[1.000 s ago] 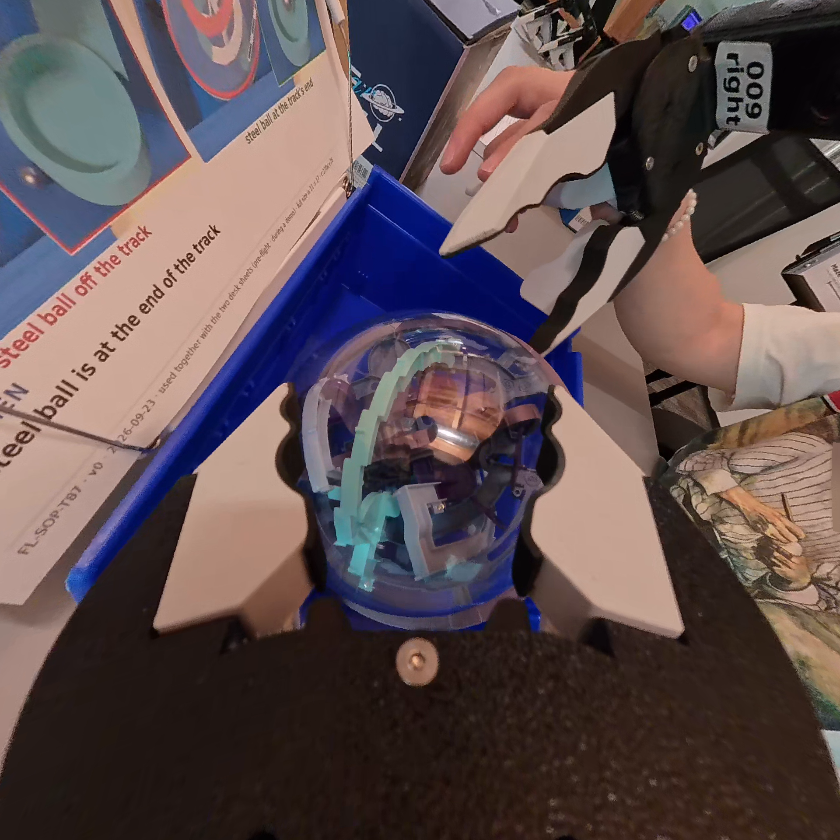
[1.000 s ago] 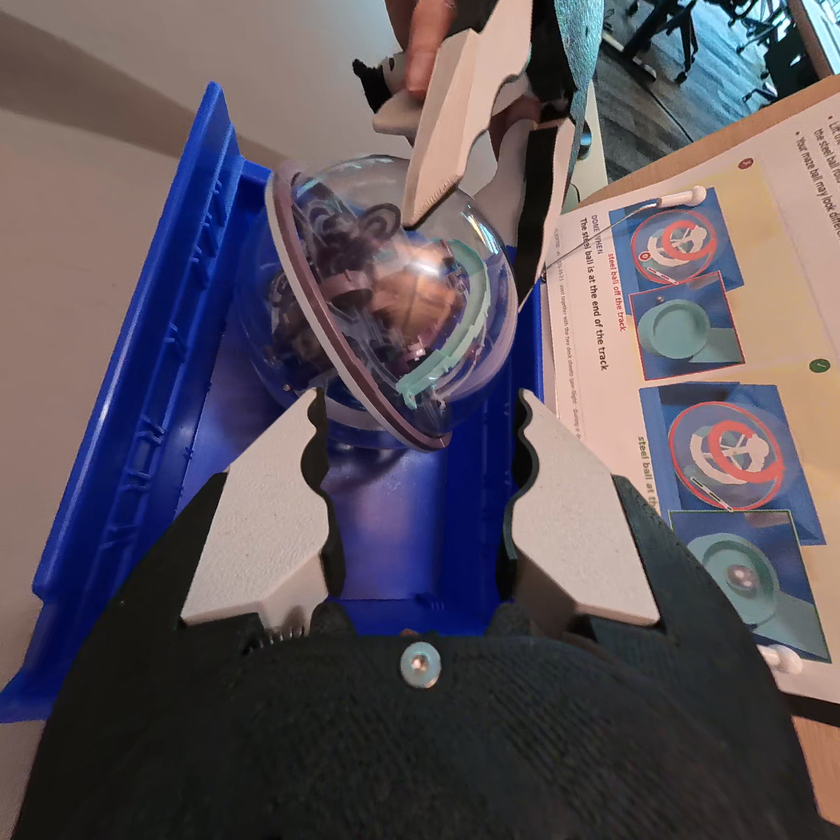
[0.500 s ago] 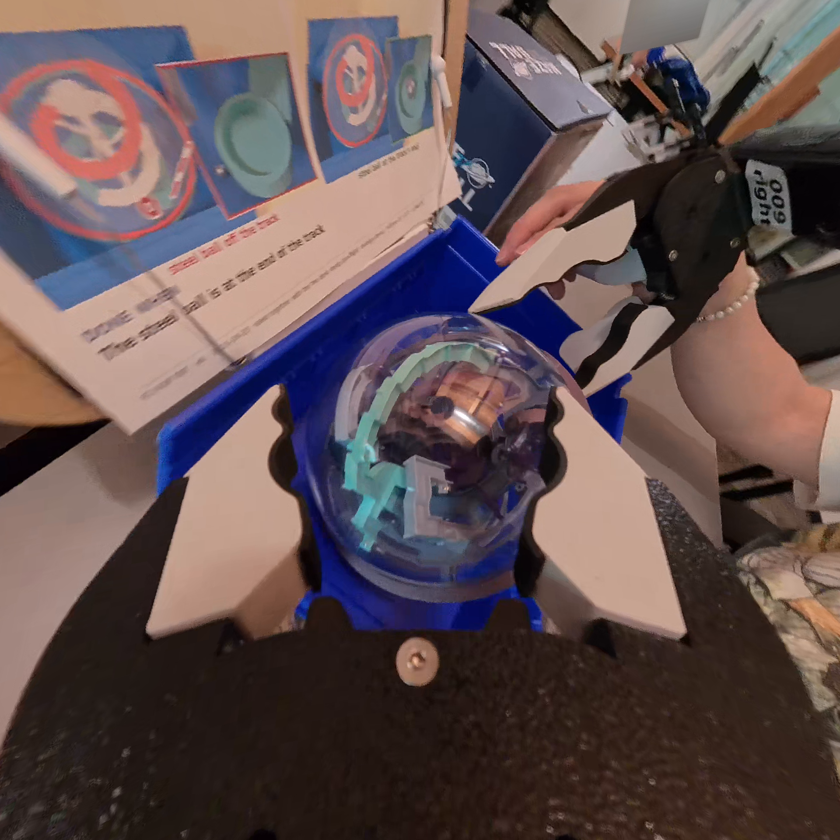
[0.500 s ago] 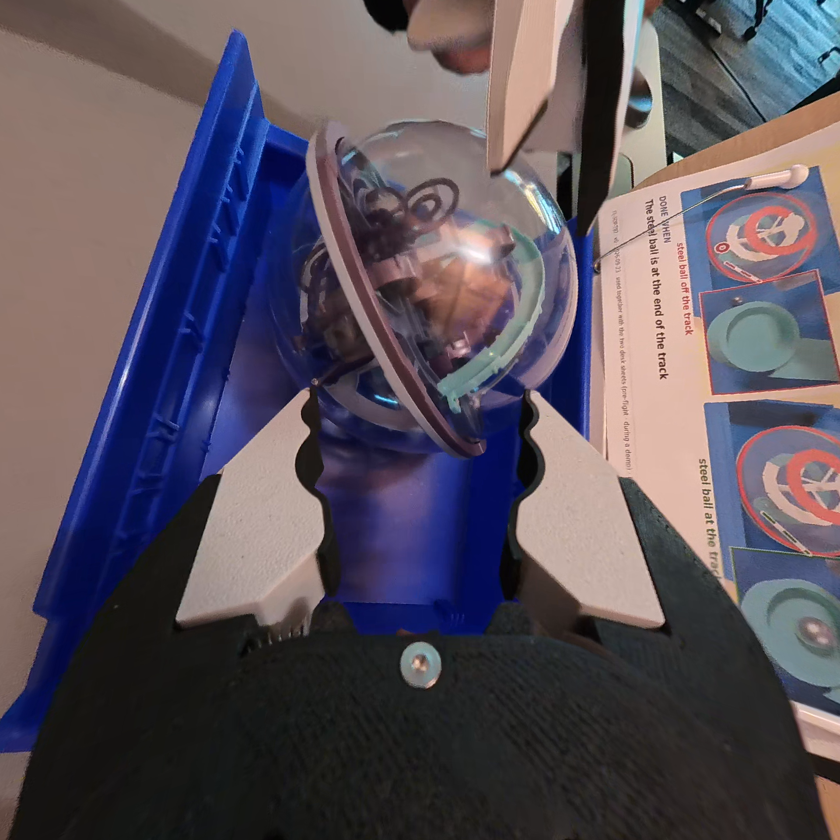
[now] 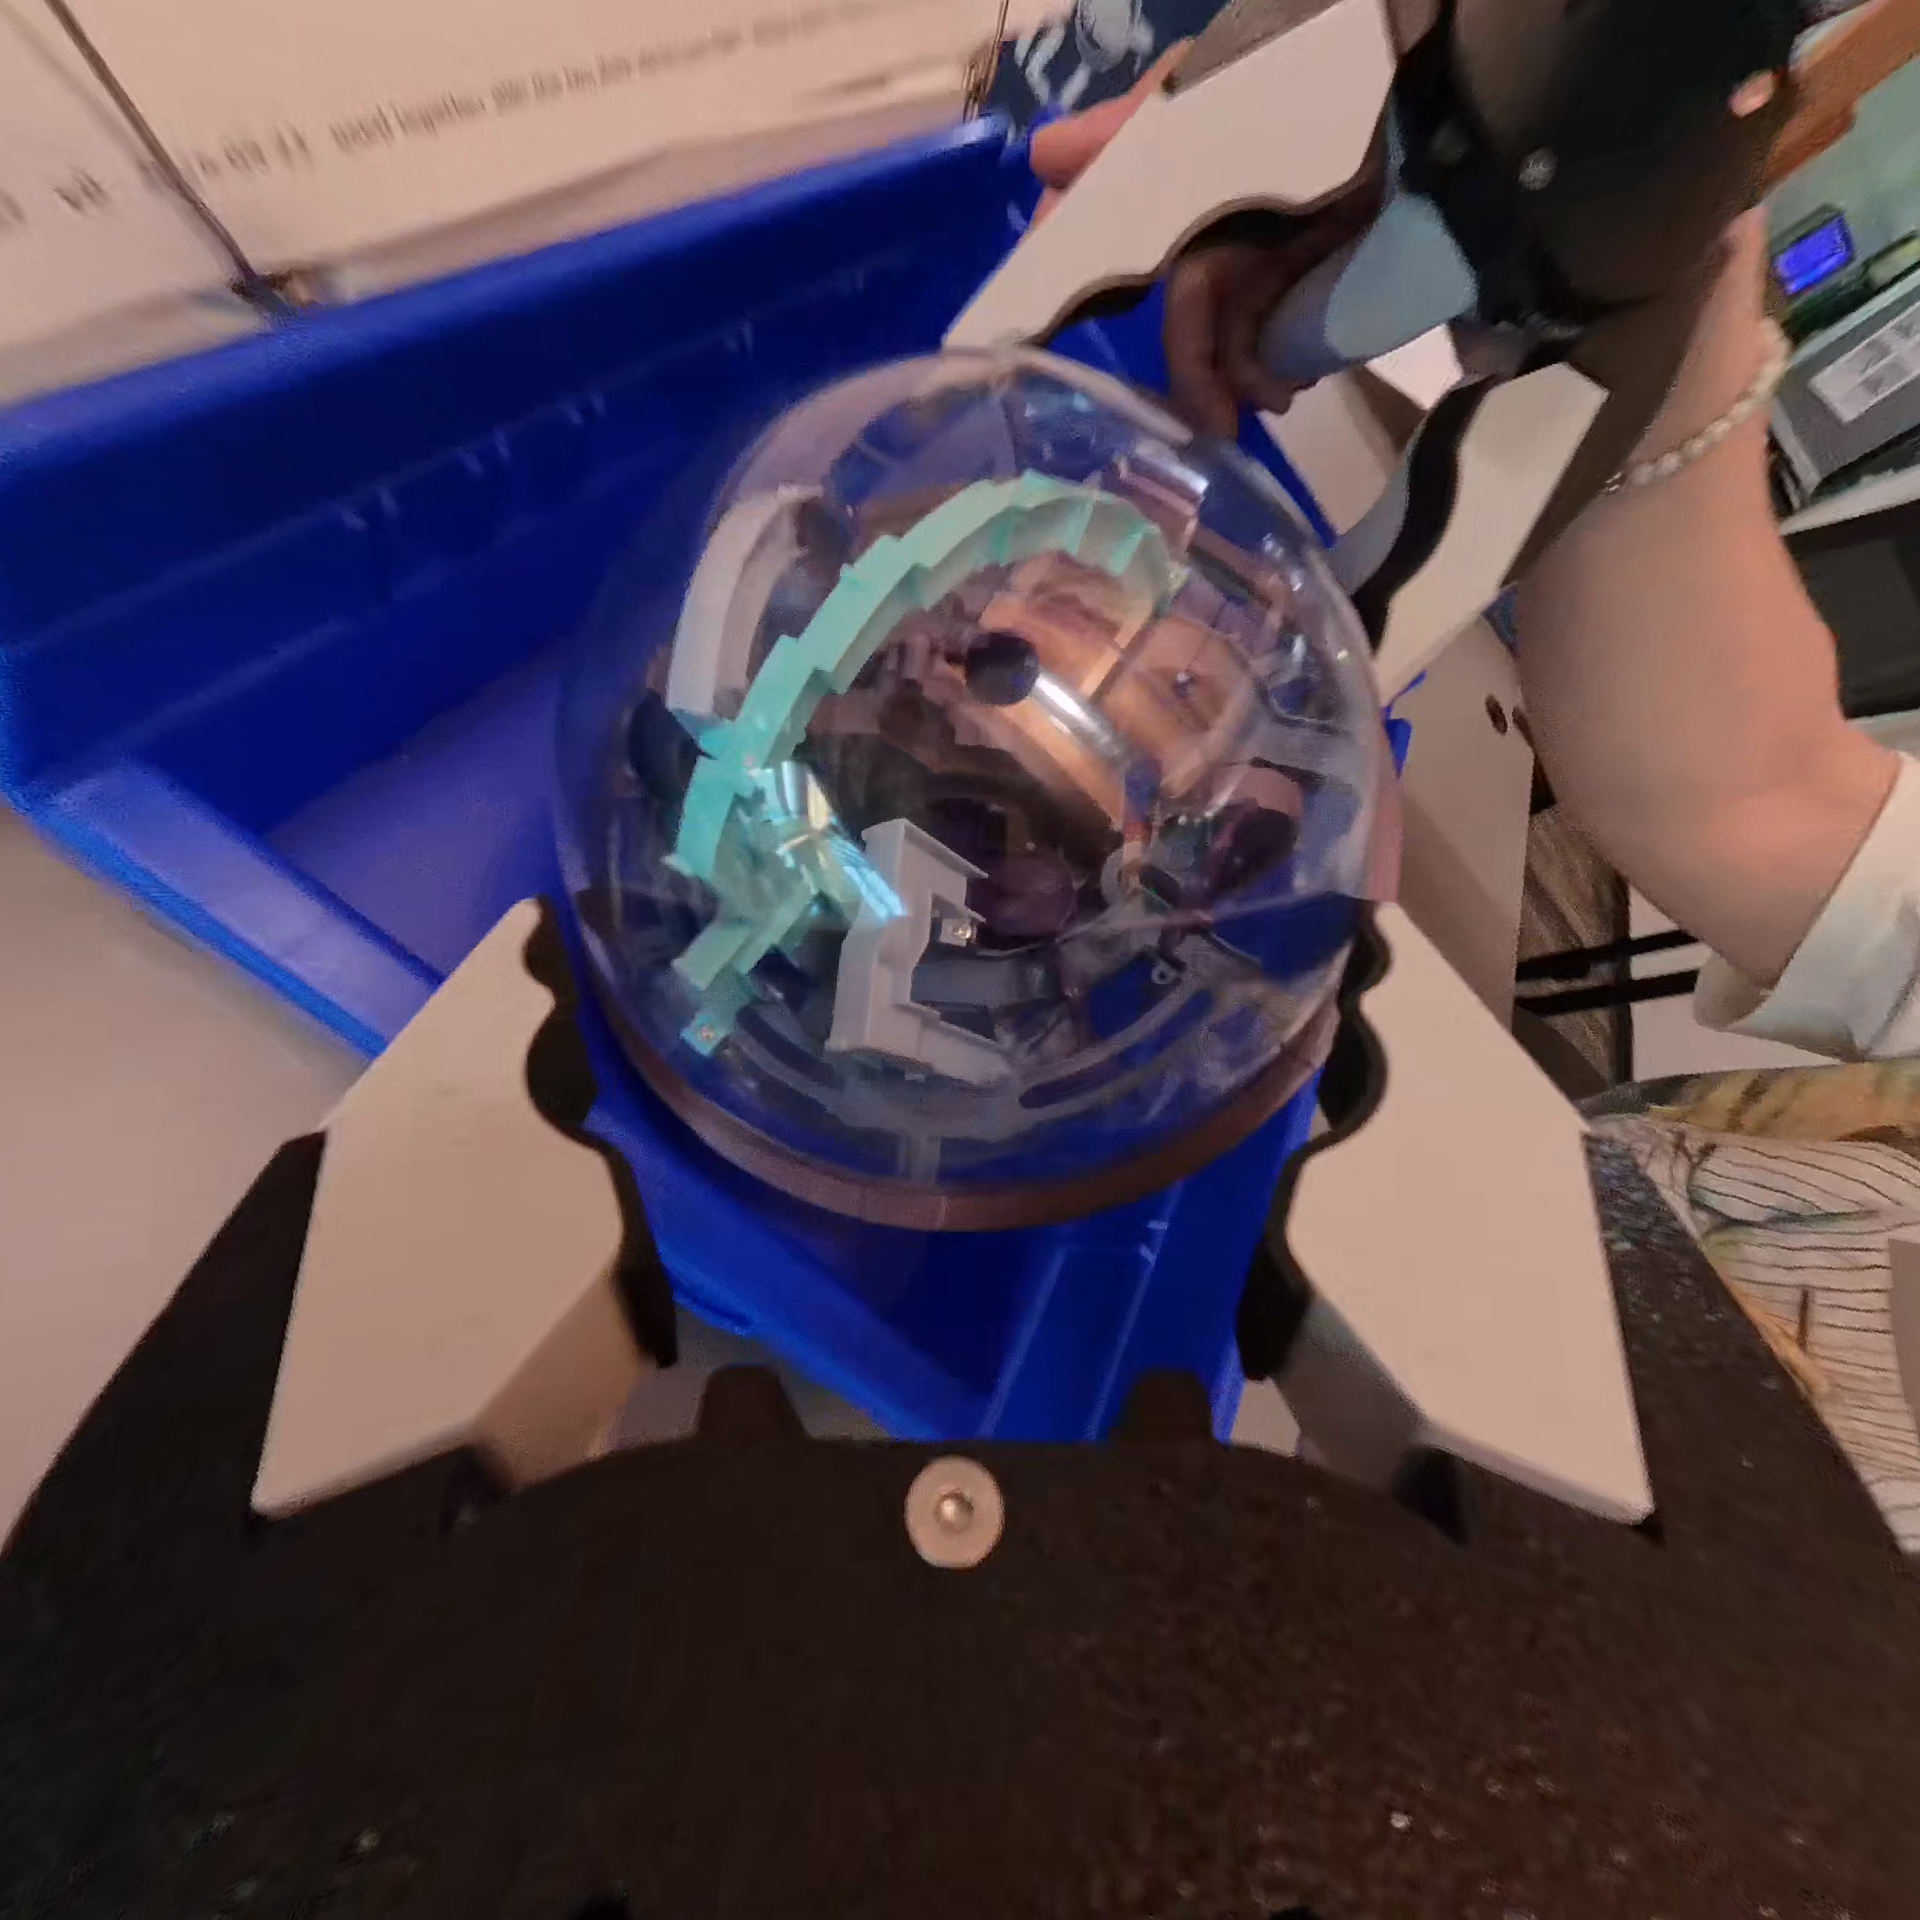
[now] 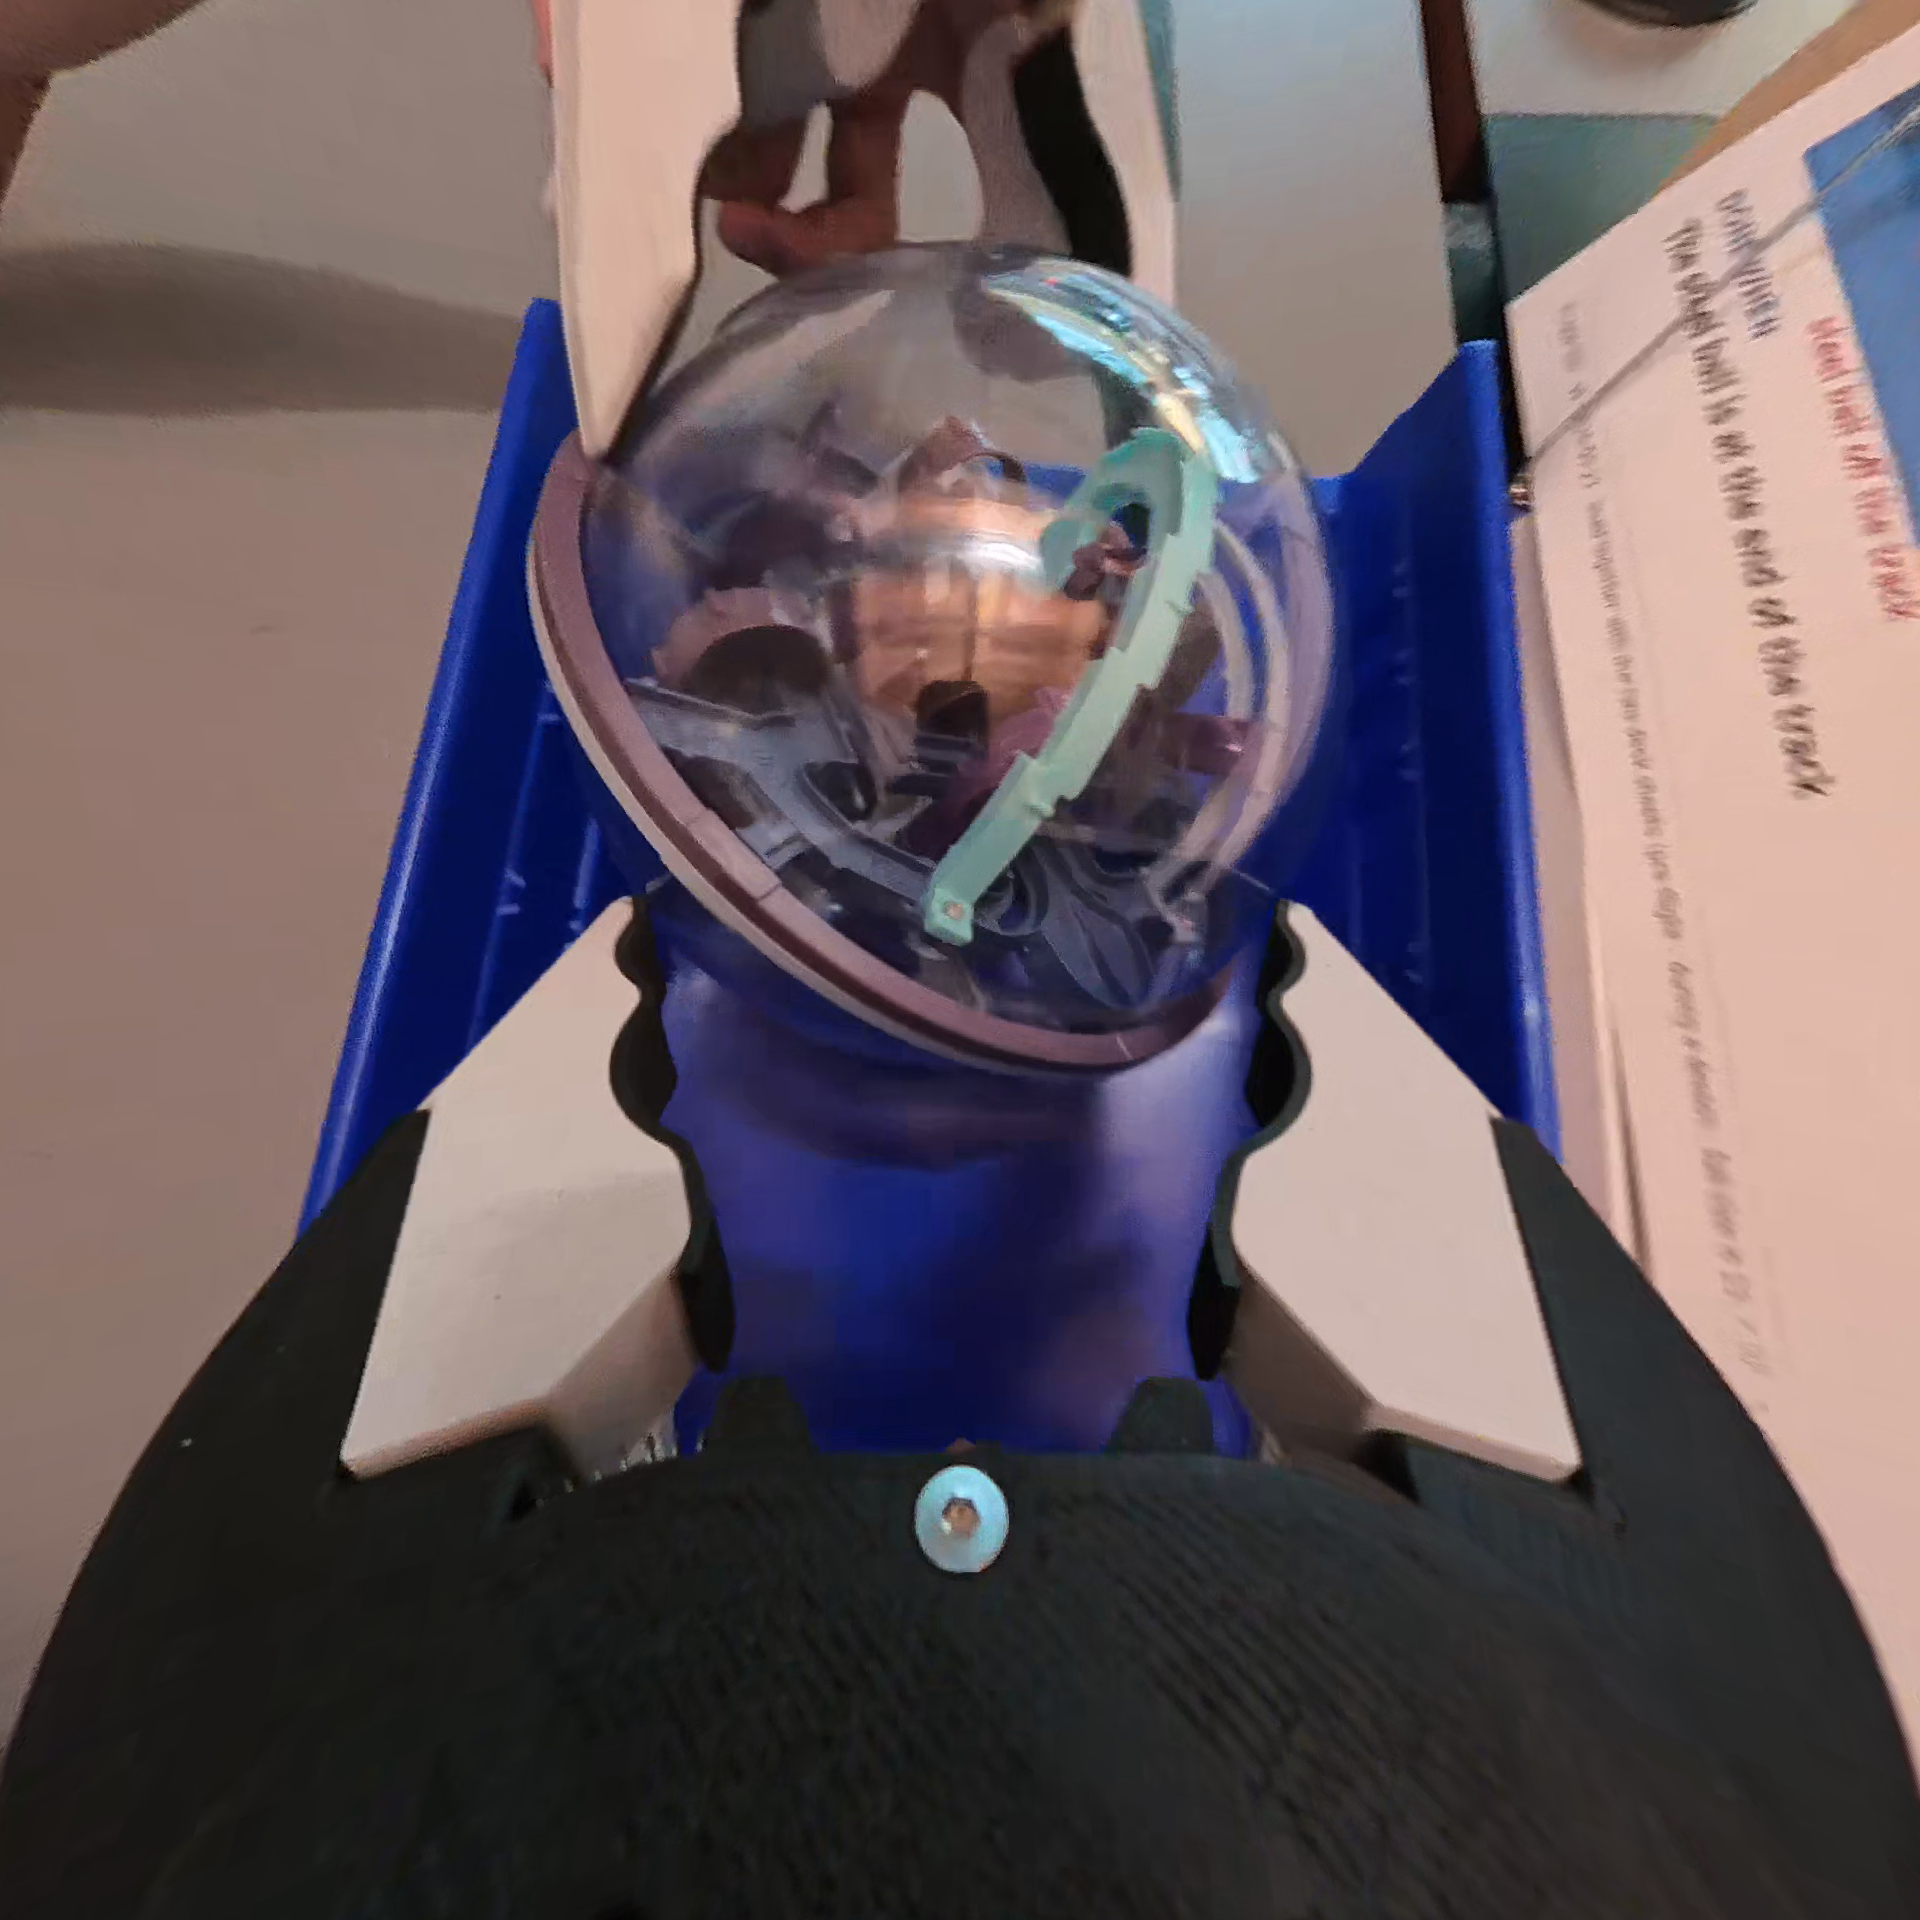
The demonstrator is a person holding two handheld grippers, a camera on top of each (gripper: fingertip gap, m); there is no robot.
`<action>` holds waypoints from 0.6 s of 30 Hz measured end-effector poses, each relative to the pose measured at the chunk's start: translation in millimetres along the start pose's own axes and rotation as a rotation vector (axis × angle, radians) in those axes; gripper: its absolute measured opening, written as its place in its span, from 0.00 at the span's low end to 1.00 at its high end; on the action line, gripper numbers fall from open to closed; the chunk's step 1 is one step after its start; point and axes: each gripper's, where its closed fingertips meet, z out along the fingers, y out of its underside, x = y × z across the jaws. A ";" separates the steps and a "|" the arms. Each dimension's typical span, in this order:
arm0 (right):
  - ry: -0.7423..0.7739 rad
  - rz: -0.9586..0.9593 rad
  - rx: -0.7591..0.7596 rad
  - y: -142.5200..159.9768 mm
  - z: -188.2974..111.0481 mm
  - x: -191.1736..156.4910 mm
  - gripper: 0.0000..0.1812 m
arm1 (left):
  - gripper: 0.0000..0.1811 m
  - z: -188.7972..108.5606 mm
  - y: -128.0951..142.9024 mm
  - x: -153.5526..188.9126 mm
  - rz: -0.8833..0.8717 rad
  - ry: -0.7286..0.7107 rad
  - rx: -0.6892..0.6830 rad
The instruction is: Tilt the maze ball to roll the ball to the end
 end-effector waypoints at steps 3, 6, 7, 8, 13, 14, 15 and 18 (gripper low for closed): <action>0.027 -0.023 -0.130 14.9 13.7 0.1 0.71 | 0.83 16.5 10.4 1.8 -0.037 0.038 -0.065; 0.054 -0.019 -0.209 23.9 21.5 0.9 0.78 | 0.83 19.4 14.2 1.4 0.001 0.026 -0.094; 0.059 -0.021 -0.213 23.6 22.5 1.3 0.79 | 0.83 19.3 14.4 1.1 0.007 0.020 -0.099; 0.065 -0.034 -0.212 23.1 22.8 2.1 0.79 | 0.83 19.2 14.9 0.9 0.020 0.014 -0.101; 0.126 -0.100 -0.109 2.8 16.3 2.3 0.78 | 0.83 22.0 23.6 -5.3 0.207 -0.060 -0.114; 0.143 -0.128 -0.093 -1.3 14.9 1.8 0.78 | 0.82 24.1 26.3 -6.4 0.241 -0.075 -0.124; 0.158 -0.158 -0.098 -1.8 14.5 0.6 0.79 | 0.82 26.2 27.7 -6.2 0.270 -0.081 -0.128; 0.183 -0.164 -0.145 4.6 13.9 0.3 0.82 | 0.82 29.7 20.2 -4.7 0.330 -0.102 -0.087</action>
